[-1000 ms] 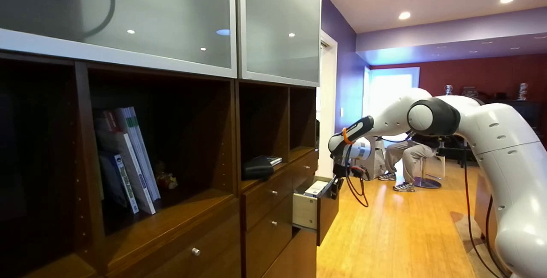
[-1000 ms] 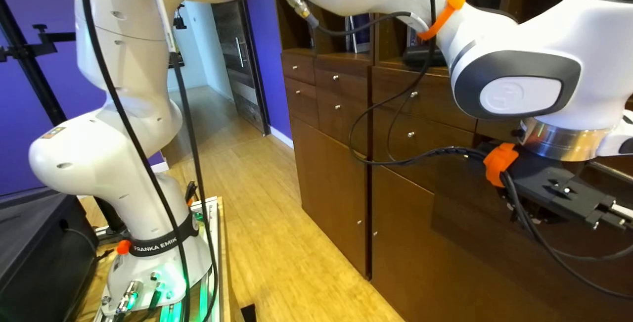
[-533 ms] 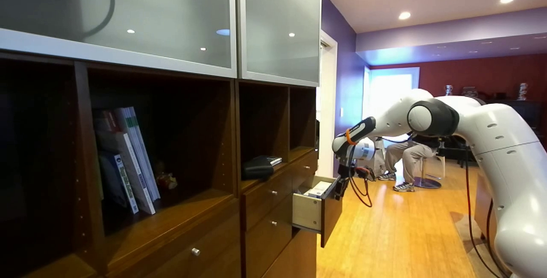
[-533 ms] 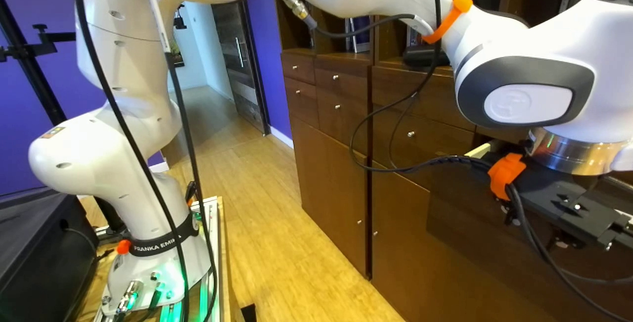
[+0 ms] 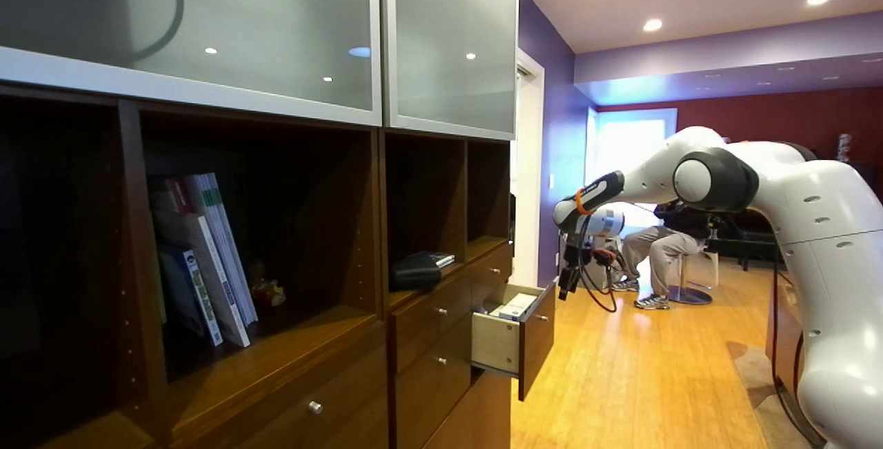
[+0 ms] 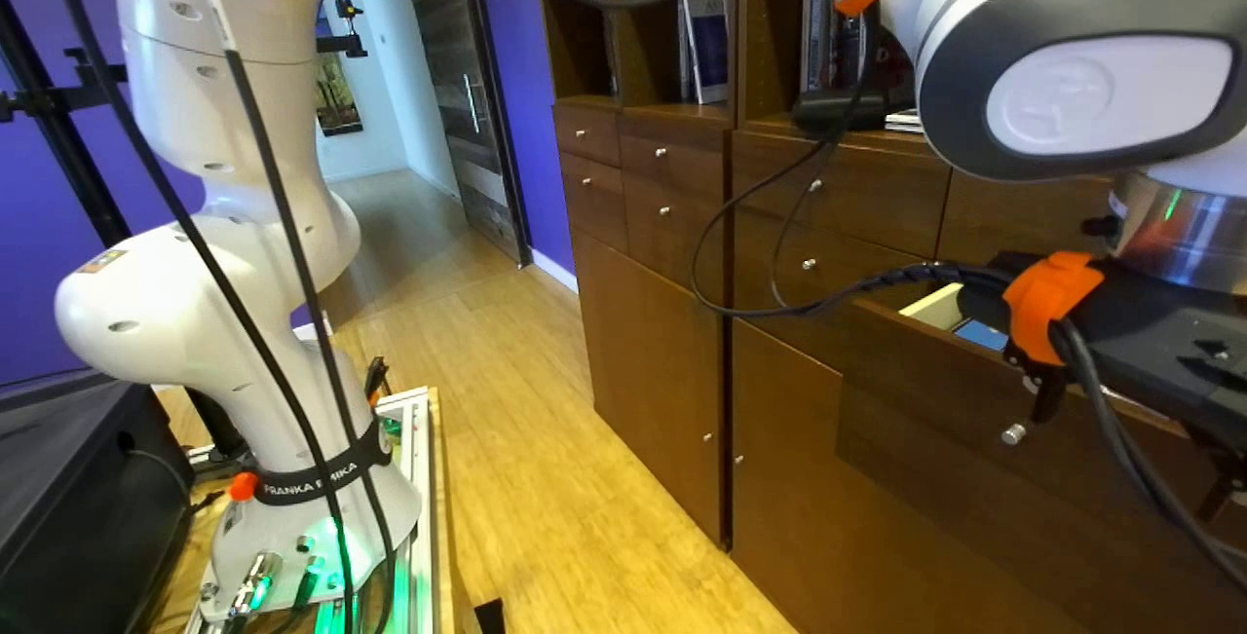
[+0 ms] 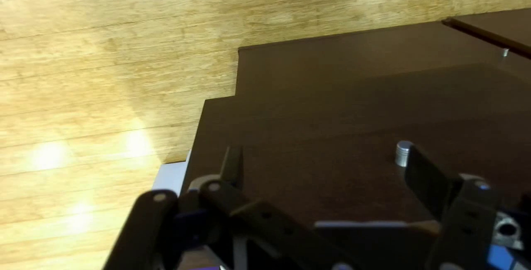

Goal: Open the second drawer on the right

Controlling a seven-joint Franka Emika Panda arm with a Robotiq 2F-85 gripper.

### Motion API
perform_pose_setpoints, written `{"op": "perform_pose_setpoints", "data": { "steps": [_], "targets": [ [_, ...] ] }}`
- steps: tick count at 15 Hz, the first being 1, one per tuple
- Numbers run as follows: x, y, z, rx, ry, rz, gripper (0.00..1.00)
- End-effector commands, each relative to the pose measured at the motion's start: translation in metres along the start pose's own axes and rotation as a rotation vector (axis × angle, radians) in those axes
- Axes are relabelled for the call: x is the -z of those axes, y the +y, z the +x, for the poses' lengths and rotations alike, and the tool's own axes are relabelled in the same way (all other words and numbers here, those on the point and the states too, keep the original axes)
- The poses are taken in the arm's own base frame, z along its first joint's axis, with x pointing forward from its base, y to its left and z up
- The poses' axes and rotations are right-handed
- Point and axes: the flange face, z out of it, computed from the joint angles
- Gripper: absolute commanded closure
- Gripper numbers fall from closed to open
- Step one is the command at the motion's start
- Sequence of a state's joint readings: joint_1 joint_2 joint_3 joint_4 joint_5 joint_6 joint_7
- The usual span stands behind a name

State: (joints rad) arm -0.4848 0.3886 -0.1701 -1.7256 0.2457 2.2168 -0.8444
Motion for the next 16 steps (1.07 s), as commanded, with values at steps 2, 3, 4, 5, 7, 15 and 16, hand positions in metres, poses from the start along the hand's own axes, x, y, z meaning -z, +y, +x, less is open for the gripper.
{"op": "perform_pose_setpoints", "data": {
  "steps": [2,3,4,5,7,15,16],
  "targets": [
    [0.038,-0.013,-0.004,0.015,0.009,0.025,0.0],
    [0.039,-0.019,0.0,0.019,0.021,0.033,0.0],
    [0.039,-0.025,0.004,0.026,0.032,0.041,0.0],
    [0.038,-0.031,0.009,0.033,0.046,0.043,0.0],
    [0.032,-0.04,0.021,0.057,0.066,0.045,0.0],
    [0.001,-0.057,0.047,0.063,0.148,0.03,0.0],
    [-0.004,-0.057,0.047,0.056,0.149,0.037,0.0]
  ]
}}
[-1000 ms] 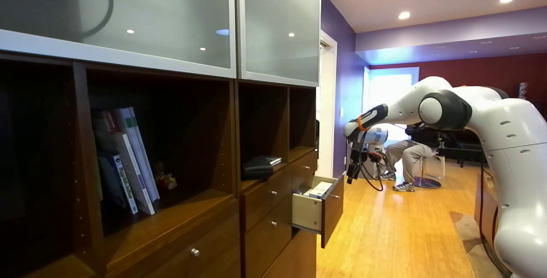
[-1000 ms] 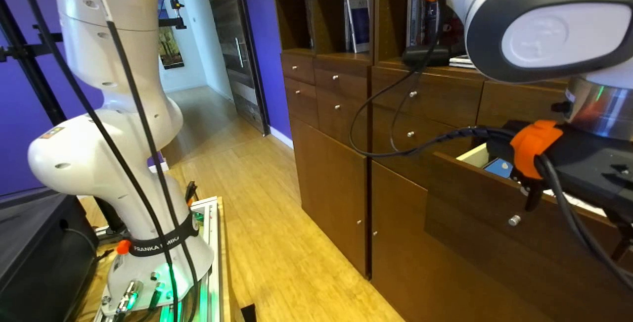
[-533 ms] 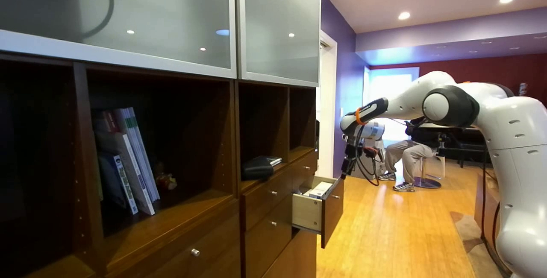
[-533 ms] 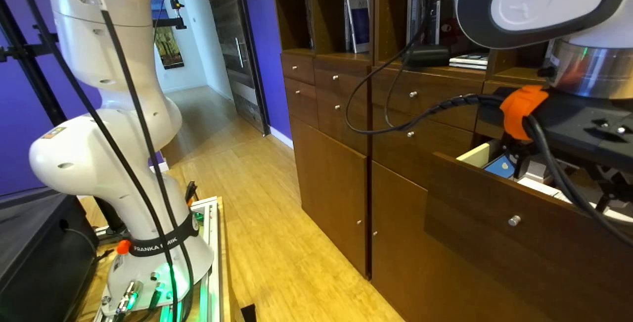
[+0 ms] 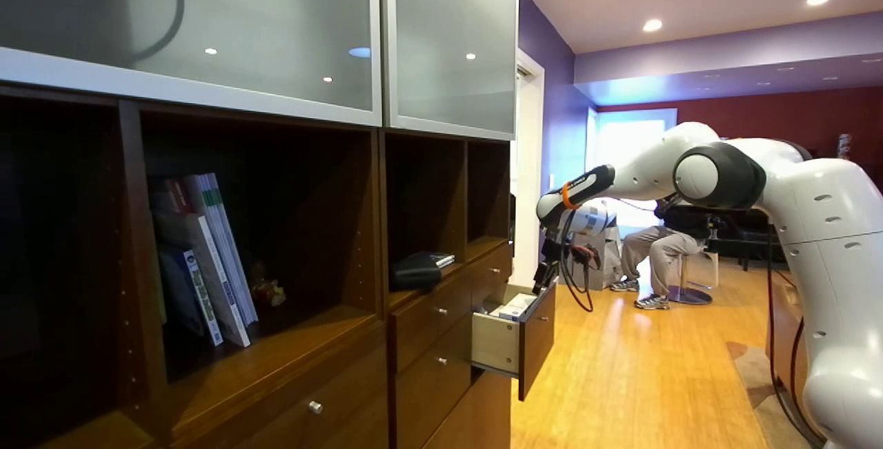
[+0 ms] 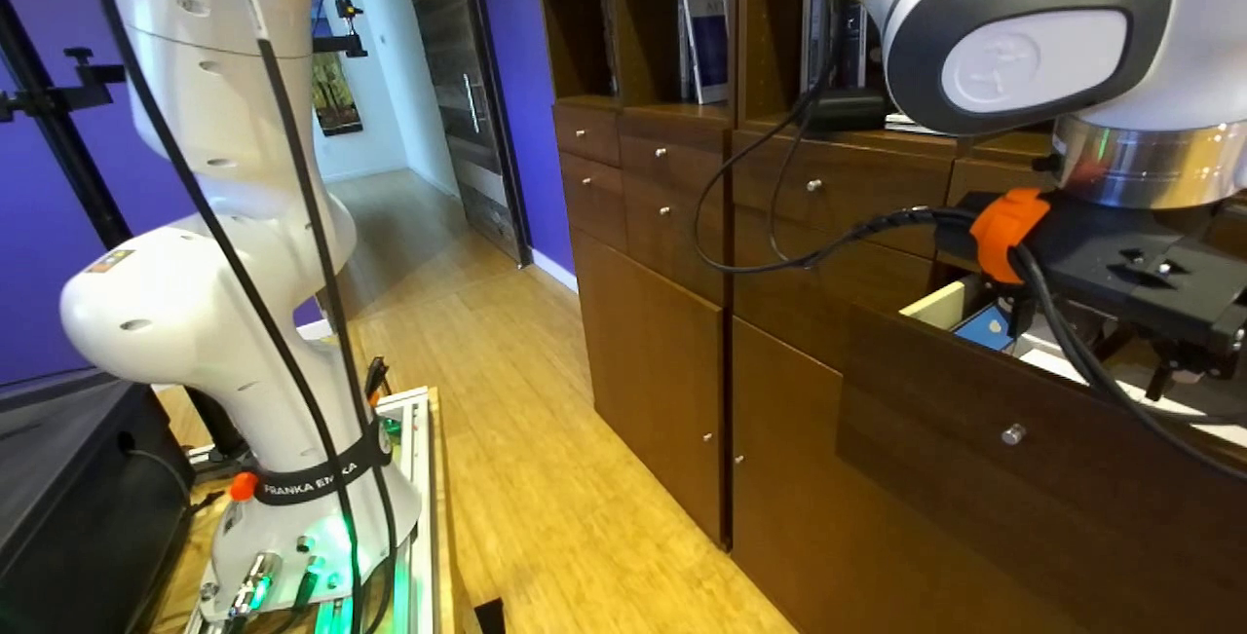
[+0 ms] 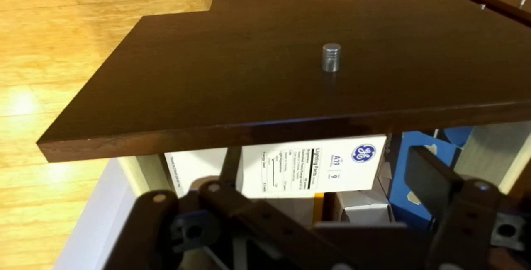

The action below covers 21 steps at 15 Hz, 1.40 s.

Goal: Open the second drawer on the right

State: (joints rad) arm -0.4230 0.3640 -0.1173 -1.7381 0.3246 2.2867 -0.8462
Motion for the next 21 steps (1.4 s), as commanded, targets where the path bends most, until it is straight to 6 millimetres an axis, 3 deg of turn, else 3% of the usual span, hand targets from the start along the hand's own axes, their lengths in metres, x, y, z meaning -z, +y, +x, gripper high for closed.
{"op": "perform_pose_setpoints", "data": {
  "steps": [1,8,21],
  "targets": [
    [-0.015,0.001,-0.001,-0.001,0.05,0.014,0.0],
    [-0.028,0.008,-0.005,0.03,0.041,-0.005,0.0],
    [-0.015,0.028,-0.026,0.058,-0.138,-0.15,0.0]
  ]
}}
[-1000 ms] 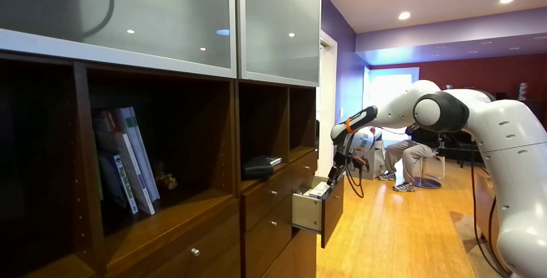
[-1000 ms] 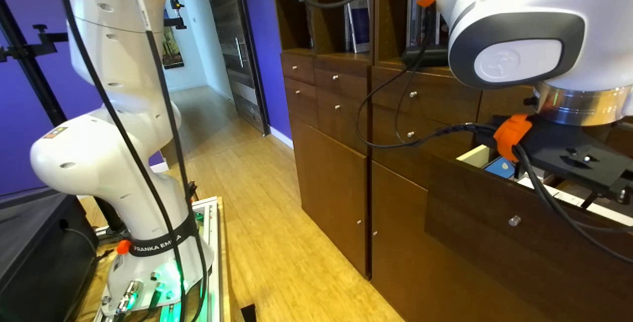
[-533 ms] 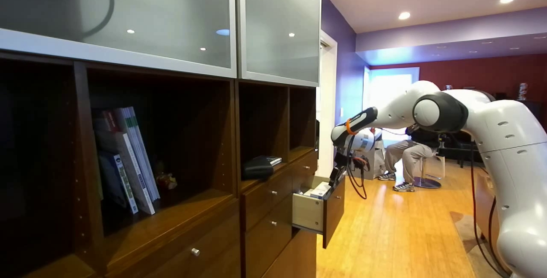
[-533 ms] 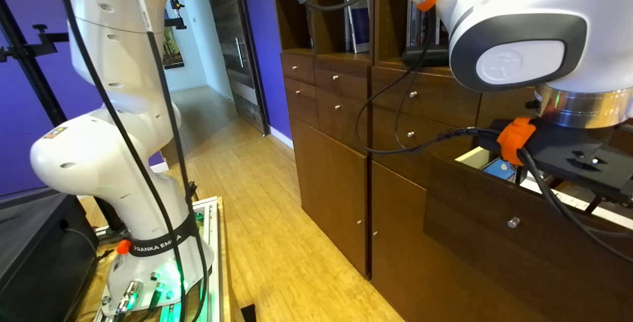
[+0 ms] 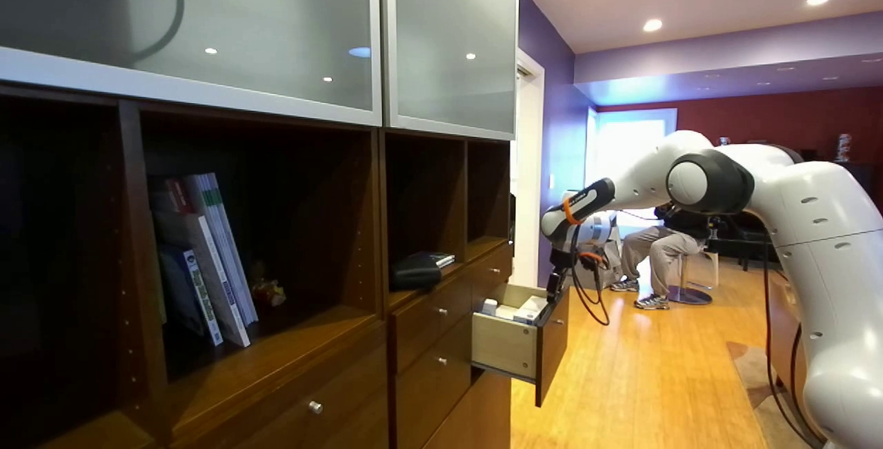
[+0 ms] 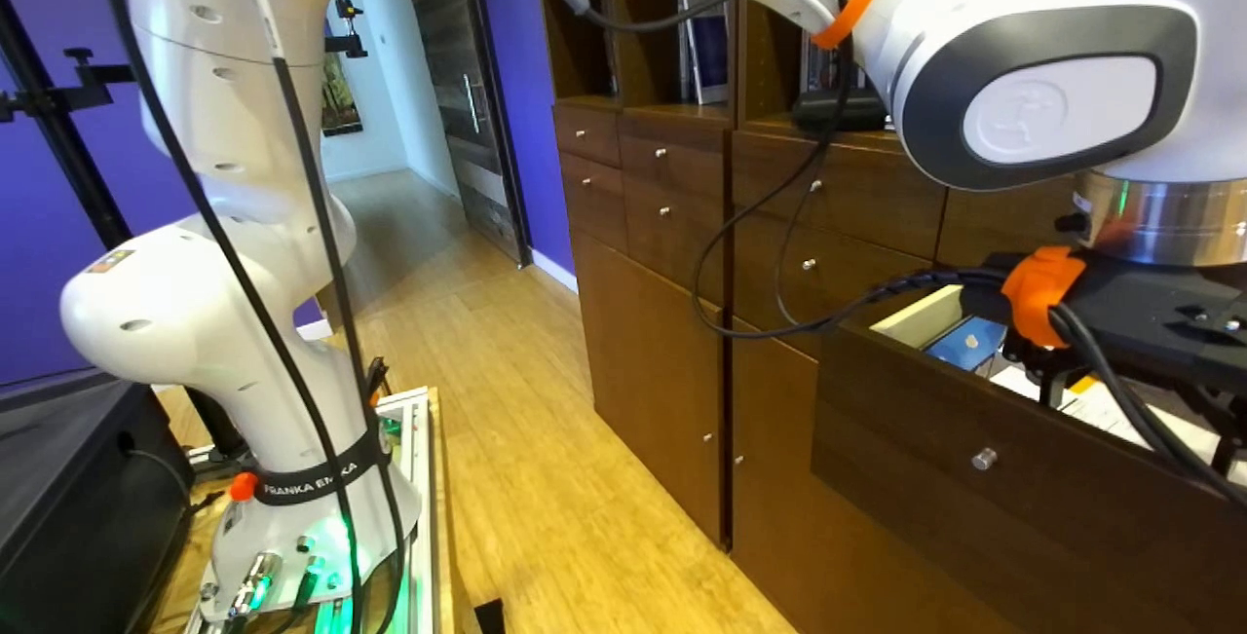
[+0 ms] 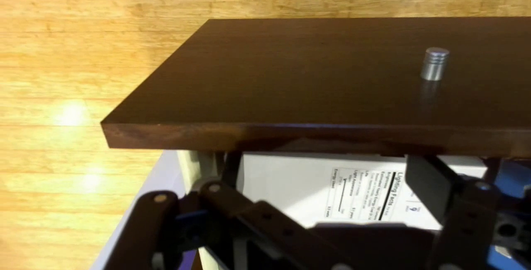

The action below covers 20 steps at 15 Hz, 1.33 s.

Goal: Open the second drawer on the right

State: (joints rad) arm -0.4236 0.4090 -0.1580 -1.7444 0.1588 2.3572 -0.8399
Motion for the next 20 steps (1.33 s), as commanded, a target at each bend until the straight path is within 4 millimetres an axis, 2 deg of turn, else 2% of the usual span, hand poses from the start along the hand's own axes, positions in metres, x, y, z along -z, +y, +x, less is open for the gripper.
{"op": "perform_pose_setpoints", "data": {
  "steps": [1,7,10,12,15,20],
  "targets": [
    [0.005,-0.001,-0.006,-0.011,-0.046,-0.016,0.0],
    [0.017,-0.005,-0.011,-0.035,-0.117,-0.034,0.0],
    [0.033,-0.011,-0.008,-0.049,-0.103,0.003,0.0],
    [0.051,-0.018,-0.008,-0.05,-0.096,0.028,0.0],
    [0.09,-0.037,-0.009,-0.051,-0.088,0.074,0.0],
    [0.147,-0.081,-0.015,-0.107,-0.102,0.108,0.0]
  ]
}}
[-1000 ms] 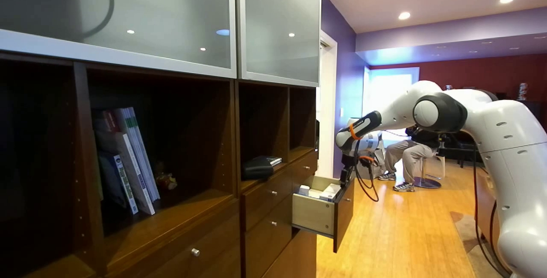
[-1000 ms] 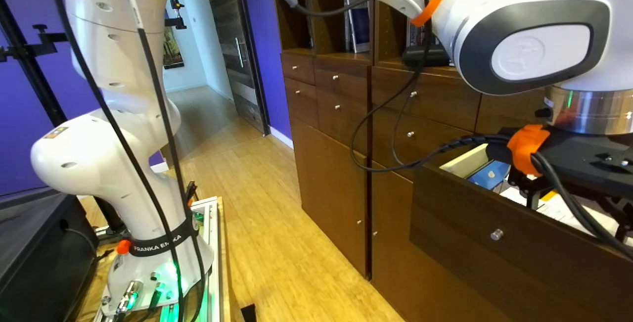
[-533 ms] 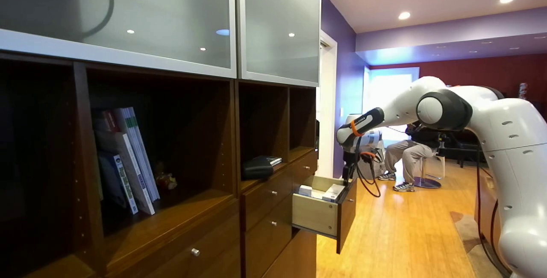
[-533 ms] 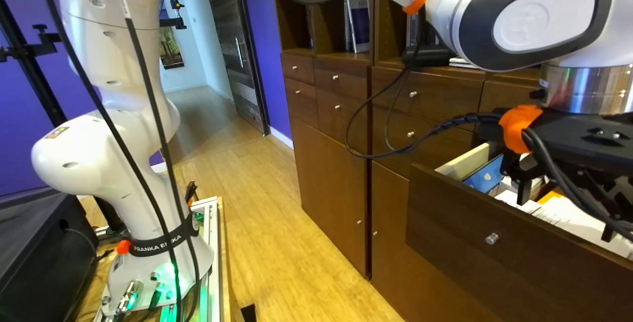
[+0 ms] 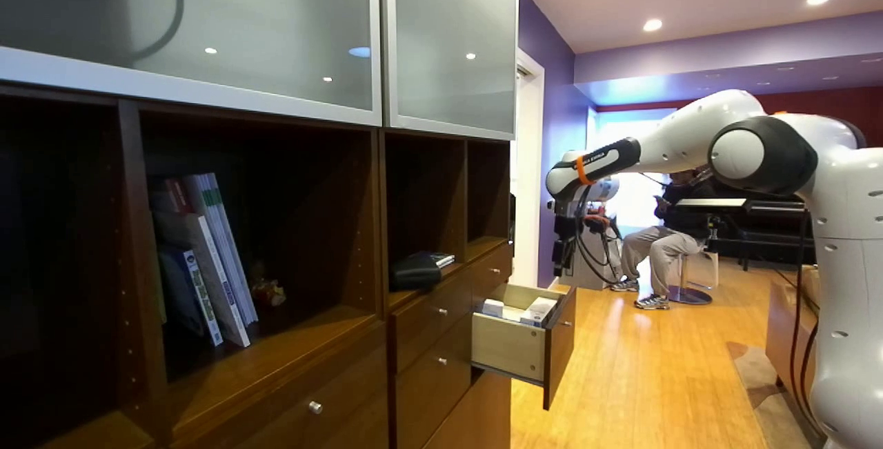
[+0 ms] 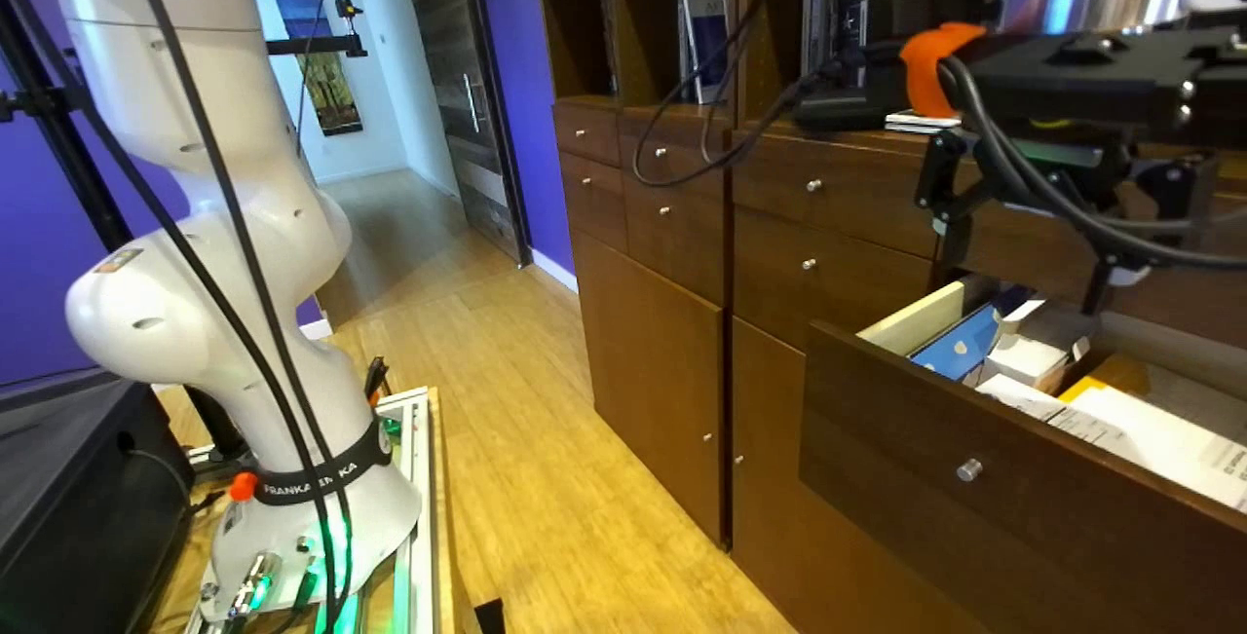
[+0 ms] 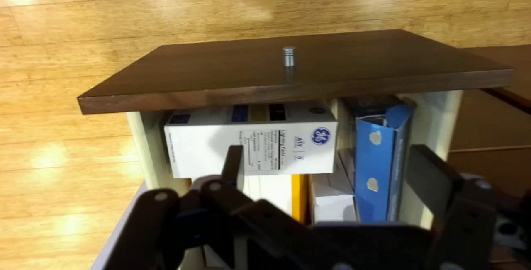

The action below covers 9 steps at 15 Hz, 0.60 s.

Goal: Open the second drawer on the right

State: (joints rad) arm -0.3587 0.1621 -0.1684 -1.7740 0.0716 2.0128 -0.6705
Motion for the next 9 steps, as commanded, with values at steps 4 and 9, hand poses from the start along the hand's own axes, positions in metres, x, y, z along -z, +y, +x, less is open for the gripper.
{"op": "perform_pose_setpoints", "data": {
  "steps": [4,9],
  "targets": [
    [0.055,-0.06,-0.043,-0.138,0.048,0.016,0.0],
    [0.065,-0.076,-0.088,-0.266,0.057,0.016,0.0]
  ]
}}
